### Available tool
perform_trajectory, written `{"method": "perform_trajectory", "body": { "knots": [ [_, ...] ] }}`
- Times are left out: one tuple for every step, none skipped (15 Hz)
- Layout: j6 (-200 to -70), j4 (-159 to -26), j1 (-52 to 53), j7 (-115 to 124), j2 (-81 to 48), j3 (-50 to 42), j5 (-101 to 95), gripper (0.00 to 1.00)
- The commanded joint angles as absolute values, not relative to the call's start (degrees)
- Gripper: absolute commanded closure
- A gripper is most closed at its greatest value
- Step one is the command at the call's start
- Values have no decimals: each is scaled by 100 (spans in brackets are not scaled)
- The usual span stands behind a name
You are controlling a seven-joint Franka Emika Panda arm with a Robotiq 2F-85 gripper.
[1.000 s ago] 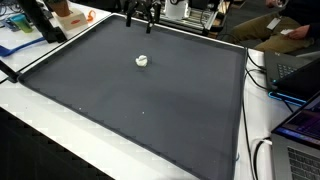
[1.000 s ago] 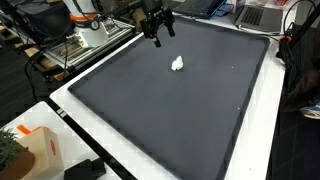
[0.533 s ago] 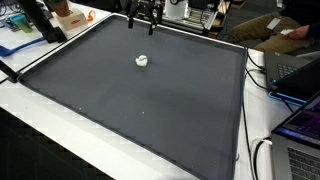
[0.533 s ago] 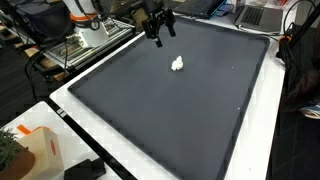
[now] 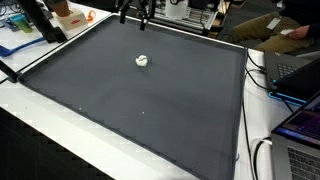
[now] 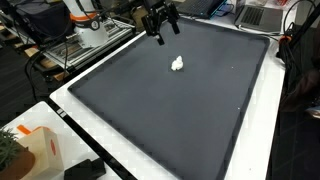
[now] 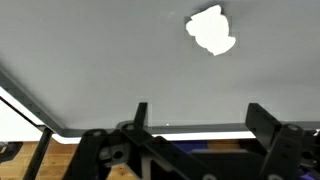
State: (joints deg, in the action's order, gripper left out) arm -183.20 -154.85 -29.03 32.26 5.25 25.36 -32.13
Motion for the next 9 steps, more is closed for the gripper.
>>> {"method": "perform_trajectory", "body": {
  "knots": [
    [-18483,-15380,-3243,3497,405,2821,-3392,0],
    [-18489,-15335,-3273,3489,359,2894,-3396,0],
    [-18533,-15309,-3294,3473,303,2955,-3390,0],
    [-18542,-15292,-3311,3466,285,3017,-3385,0],
    [-18554,-15280,-3328,3462,275,3070,-3376,0],
    [-18559,-15264,-3335,3454,249,3115,-3370,0],
    [-18563,-15246,-3328,3439,199,3153,-3362,0],
    [-18566,-15222,-3310,3415,126,3187,-3353,0],
    [-18530,-15205,-3266,3384,45,3219,-3341,0]
  ]
}}
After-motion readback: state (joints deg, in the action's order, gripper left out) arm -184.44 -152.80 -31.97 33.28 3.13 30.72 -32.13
